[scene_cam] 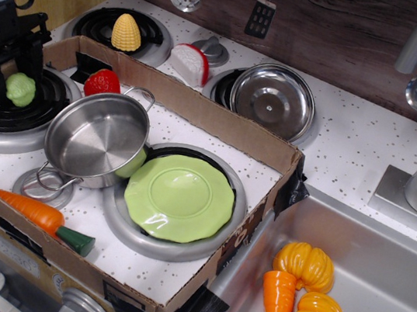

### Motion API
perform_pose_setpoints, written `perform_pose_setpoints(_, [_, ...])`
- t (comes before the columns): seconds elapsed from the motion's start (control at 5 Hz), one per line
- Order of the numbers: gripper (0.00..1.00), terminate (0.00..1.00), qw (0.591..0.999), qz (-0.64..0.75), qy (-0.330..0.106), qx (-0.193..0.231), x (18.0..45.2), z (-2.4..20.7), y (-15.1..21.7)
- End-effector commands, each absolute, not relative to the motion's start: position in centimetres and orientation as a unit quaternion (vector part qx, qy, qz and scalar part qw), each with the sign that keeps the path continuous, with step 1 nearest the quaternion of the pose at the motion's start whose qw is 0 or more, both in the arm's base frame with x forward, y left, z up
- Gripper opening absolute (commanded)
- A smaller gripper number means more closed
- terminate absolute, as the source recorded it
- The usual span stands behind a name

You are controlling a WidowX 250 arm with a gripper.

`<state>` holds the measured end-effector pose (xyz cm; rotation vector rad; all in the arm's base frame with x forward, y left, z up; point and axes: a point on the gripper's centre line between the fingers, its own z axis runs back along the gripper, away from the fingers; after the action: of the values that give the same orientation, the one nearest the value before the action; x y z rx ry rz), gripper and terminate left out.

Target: Put broccoli in pot

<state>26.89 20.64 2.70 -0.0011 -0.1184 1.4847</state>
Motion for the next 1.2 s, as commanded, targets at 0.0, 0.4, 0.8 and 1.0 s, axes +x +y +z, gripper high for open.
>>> perform_pose_setpoints(0.0, [0.0,0.0,0.757,0.643,-0.117,-0.012,26.6,7.6,20.5])
perform_pose_setpoints(0.4, [0.0,0.0,0.825,0.542,-0.127,-0.099,26.0,11.9,16.7])
perform_pose_setpoints(0.8, [0.0,0.0,0.924,0.321,-0.133,-0.161,24.5,12.0,13.4])
perform_pose_setpoints(1.0, [0.0,0.0,0.944,0.224,-0.148,-0.191,23.8,10.3,13.3])
